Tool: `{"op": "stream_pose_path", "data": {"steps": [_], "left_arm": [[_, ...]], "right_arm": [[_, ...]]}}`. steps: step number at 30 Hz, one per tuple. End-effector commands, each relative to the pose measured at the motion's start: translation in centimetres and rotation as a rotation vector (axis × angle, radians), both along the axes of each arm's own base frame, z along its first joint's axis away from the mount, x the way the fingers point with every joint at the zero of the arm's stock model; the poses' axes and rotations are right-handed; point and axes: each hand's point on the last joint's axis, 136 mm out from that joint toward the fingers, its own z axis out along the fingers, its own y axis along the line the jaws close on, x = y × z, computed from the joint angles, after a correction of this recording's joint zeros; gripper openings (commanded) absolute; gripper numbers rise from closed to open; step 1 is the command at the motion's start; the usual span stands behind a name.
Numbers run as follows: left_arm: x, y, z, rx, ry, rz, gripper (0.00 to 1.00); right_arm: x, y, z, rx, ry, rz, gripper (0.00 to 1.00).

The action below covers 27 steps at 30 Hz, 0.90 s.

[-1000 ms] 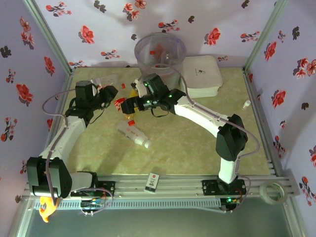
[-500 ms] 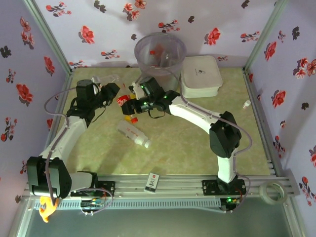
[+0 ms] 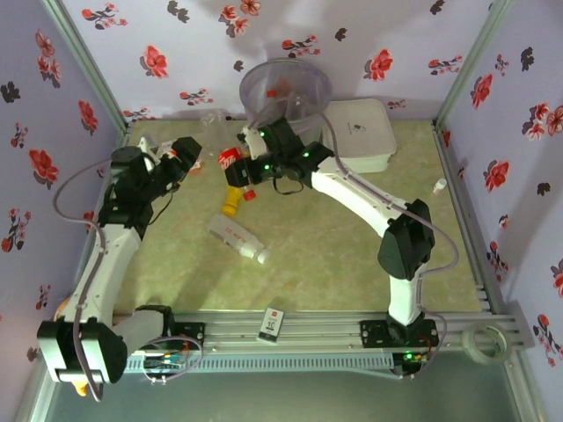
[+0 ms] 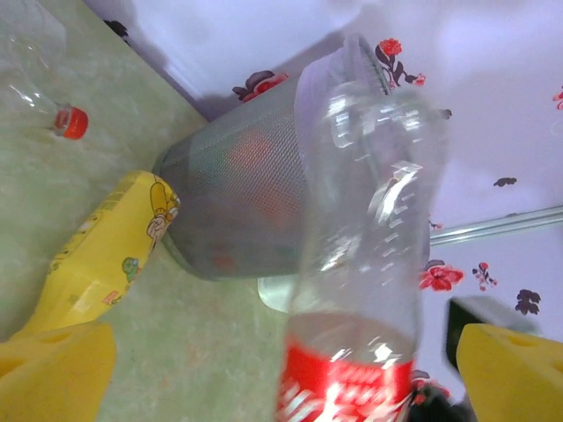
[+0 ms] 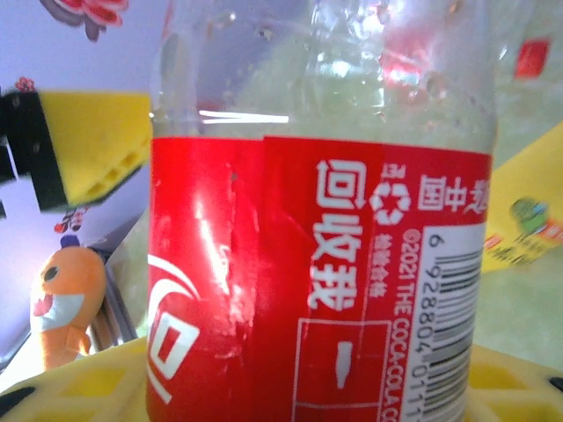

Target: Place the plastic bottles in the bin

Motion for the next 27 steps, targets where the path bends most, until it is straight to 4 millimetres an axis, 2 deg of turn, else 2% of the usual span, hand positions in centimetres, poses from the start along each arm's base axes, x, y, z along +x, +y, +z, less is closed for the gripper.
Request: {"op": "stream_pose_path", "data": {"steps": [1, 4, 6, 10, 14, 20, 24, 27], "left_arm": [[-1.9, 0.7, -3.4, 0.082, 0.097, -0.001, 0.99], [-3.0, 0.7, -5.5, 0.094, 0.148, 0.000, 0.97], [-3.7, 0.3, -6.9, 0.113, 0.183, -0.007, 0.96], [-5.1, -0.6, -9.9, 0.175, 0.270, -0.026, 0.96], [-6.3, -1.0, -11.6, 0.208, 0.324, -0.031, 0.95], [-8.1, -1.6, -14.0, 0.262, 0.391, -0.045, 0.95], [-8.7, -2.0, -15.5, 0.235, 0.413, -0.036, 0.95], [-9.0, -2.0, -16.5, 0.231, 0.428, -0.027, 0.95]], "right_arm": [[2.0, -2.8, 6.2, 0.008, -0.201, -0.059, 0.44], [4.0, -4.3, 9.6, 0.015, -0.340, -0.139, 0.44], [5.8, -5.8, 11.1, -0.013, -0.404, -0.220, 0.43], [10.7, -8.6, 12.4, -0.055, -0.490, -0.363, 0.39], [14.4, -10.1, 13.2, -0.054, -0.541, -0.427, 0.37], [19.2, -12.0, 13.0, -0.055, -0.552, -0.473, 0.37], [21.2, -12.4, 10.9, -0.078, -0.526, -0.474, 0.38], [21.8, -11.9, 9.4, -0.083, -0.515, -0.441, 0.38]]}}
